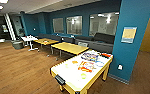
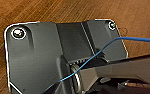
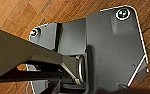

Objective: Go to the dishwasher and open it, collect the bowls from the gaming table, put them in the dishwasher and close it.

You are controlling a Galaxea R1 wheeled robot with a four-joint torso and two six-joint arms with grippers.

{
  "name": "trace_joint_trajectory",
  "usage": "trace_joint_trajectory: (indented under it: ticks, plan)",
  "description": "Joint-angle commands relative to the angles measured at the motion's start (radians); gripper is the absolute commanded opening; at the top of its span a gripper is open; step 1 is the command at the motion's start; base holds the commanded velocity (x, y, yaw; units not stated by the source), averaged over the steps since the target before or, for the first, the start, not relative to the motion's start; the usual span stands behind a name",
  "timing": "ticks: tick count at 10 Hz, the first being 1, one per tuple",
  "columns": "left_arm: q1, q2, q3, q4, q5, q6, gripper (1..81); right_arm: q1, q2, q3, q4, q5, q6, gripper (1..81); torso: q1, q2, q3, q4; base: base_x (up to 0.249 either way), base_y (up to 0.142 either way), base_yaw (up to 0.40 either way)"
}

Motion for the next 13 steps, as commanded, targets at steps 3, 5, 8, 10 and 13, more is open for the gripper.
trace_joint_trajectory:
  ticks: [3,5,8,10,13]
  plan:
    - [-0.050,-0.003,0.004,0.011,0.041,0.010,81.1,0.044,0.003,0.005,-0.011,-0.039,-0.003,81.1,0.000,0.000,0.000,0.000,0.134,0.000,0.000]
    - [-0.050,0.001,0.004,0.011,0.041,0.010,81.1,0.044,0.001,0.005,-0.011,-0.039,-0.003,81.1,0.000,0.000,0.000,0.000,0.134,0.000,0.000]
    - [-0.050,0.001,0.004,0.011,0.041,0.010,81.1,0.044,0.001,0.005,-0.011,-0.039,-0.003,81.1,0.000,0.000,0.000,0.000,0.133,0.000,0.000]
    - [-0.050,0.001,0.004,0.009,0.041,0.010,81.1,0.044,0.003,0.005,-0.011,-0.039,-0.003,81.1,0.000,0.000,0.000,0.000,0.132,0.000,0.000]
    - [-0.050,0.001,0.004,0.009,0.041,0.010,81.1,0.044,0.003,0.005,-0.011,-0.039,-0.003,81.1,0.000,0.000,0.000,0.000,0.126,0.000,0.000]
